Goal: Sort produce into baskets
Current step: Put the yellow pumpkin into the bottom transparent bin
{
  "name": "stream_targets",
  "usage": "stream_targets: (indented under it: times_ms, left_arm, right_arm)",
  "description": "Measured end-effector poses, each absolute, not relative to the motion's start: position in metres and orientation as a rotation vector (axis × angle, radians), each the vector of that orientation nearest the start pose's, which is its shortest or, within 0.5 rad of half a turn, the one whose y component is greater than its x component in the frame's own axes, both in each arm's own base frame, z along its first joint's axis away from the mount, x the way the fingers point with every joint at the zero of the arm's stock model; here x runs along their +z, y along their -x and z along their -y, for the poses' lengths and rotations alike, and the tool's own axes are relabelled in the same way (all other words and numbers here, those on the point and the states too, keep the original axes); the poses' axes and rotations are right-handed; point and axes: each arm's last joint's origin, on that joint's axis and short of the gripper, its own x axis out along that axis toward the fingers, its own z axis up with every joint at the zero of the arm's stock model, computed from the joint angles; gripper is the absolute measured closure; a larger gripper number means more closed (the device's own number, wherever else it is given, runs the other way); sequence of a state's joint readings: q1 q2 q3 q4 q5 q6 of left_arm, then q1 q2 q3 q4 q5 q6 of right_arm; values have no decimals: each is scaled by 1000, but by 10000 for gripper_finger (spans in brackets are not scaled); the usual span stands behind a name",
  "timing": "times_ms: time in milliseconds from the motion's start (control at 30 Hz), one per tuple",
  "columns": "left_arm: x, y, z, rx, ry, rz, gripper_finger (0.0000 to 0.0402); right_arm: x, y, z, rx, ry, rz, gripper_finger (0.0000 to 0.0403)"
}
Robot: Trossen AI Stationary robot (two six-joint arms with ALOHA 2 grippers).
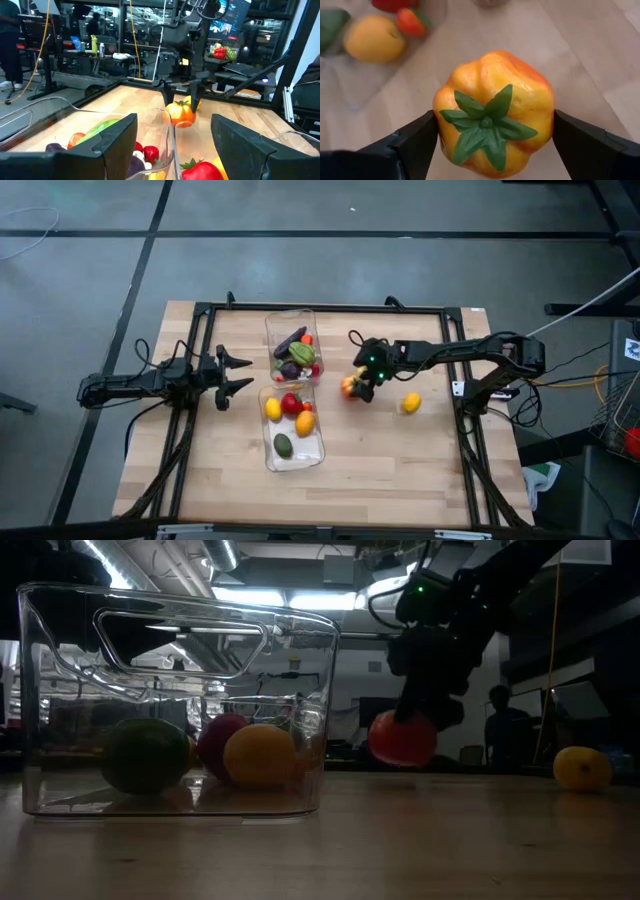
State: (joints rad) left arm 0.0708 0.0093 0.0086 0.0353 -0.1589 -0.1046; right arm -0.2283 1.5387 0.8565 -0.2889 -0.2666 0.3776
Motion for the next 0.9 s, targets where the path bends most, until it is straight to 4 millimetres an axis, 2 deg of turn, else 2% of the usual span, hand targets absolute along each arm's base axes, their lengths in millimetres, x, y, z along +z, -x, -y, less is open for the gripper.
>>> stream_targets:
  times_ms: [133, 367, 667, 900]
  left_arm:
    - [169, -97, -11, 228, 106, 47, 151]
    - [169, -97, -11, 228, 105, 47, 151]
    - [169, -97, -12, 229, 106, 47, 151]
    - [169, -97, -11, 229, 106, 47, 151]
  right_arm:
    - [184, -292, 59, -119, -630, -896, 54]
    - [199, -304, 43, -94, -573, -856, 54]
    - [244, -327, 17, -104, -461, -742, 54]
    - [278, -338, -9, -98, -395, -656, 54]
